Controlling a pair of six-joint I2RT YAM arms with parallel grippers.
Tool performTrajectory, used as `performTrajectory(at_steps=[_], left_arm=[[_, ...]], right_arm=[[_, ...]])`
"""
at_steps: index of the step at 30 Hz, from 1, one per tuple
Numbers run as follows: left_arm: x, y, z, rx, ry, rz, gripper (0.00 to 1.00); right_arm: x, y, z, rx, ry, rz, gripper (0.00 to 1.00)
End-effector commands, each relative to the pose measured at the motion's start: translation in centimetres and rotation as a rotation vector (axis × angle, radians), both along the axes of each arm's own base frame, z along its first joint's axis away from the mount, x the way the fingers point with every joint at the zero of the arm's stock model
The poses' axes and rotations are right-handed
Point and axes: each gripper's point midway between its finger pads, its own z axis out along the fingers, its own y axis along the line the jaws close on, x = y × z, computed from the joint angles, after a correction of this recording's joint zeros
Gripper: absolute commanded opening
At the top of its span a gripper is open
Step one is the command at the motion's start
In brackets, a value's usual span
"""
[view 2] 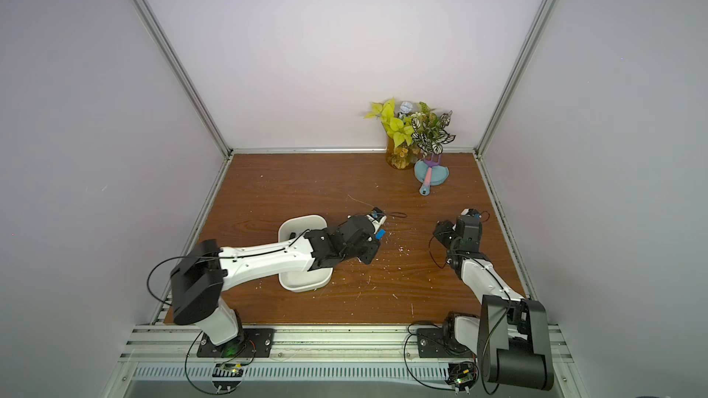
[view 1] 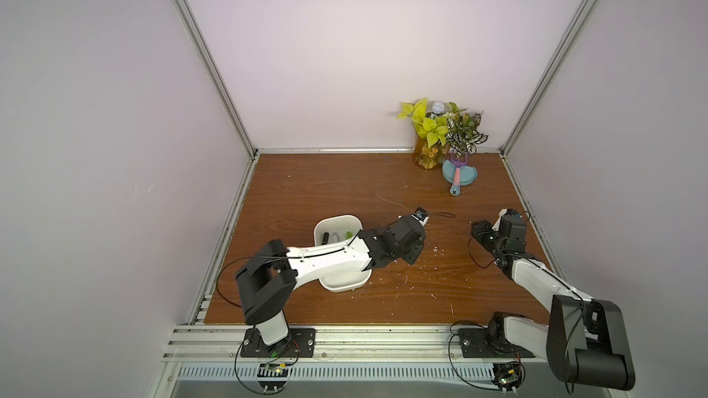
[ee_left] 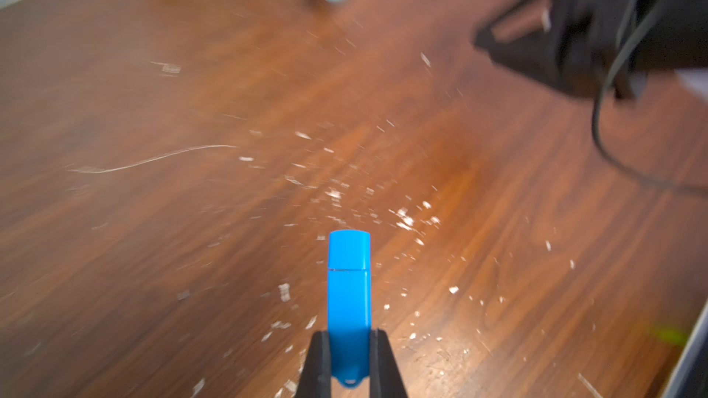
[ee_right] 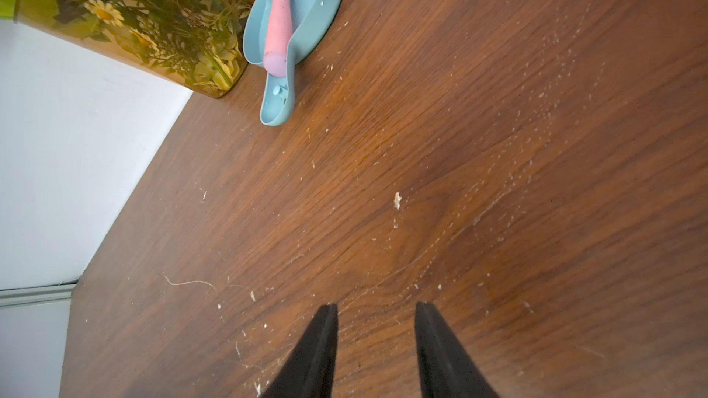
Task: Put the usb flash drive into the storage box
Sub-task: Pick up the USB flash from the center of the board, then place the USB flash in the storage box.
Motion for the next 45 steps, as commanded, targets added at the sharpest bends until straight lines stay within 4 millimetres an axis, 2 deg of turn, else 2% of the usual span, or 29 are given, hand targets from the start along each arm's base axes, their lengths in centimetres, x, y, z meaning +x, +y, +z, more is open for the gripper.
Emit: performTrajectory(at_steps=[1, 5, 8, 12, 15, 21, 26, 38, 45], left_arm=[[0.2, 5.9, 0.4, -0.007, 0.032, 0.299, 0.01], [-1.1, 11.4, 0.8, -0.049, 0.057, 0.491, 0.01], [-1.6, 15.2, 0.1, -0.093, 0.046, 0.612, 0.0], [-1.9, 18.0, -1.9, -0.155, 0.094, 0.698, 0.0], [-1.7, 17.9, -3.7, -0.175, 0.14, 0.698, 0.0], [-0.7, 15.9, -6.6, -0.12, 0.196, 0.681, 0.0], [-0.1, 14.4, -8.3, -0.155, 0.251, 0.651, 0.0], [-0.2, 14.6, -11.5, -0.094, 0.295, 0.701, 0.0], [-0.3, 16.2, -12.0, -0.047, 0.271, 0.753, 0.0]], right_arm=[[0.2, 0.5, 0.1, 0.018, -0.018, 0.019, 0.39], [0.2, 0.5, -0.1, 0.019, -0.013, 0.019, 0.4], [0.3, 0.6, -0.1, 0.025, -0.015, 0.023, 0.39], [0.2, 0.7, -0.4, 0.028, -0.008, 0.025, 0.39], [0.3, 0.6, -0.8, 0.027, 0.001, 0.02, 0.39], [0.2, 0.6, -1.1, 0.024, 0.01, 0.022, 0.4], [0.2, 0.7, -1.7, 0.03, 0.025, 0.025, 0.4], [0.3, 0.9, -1.6, 0.033, 0.023, 0.032, 0.4], [0.3, 0.9, -1.7, 0.037, 0.025, 0.035, 0.4]])
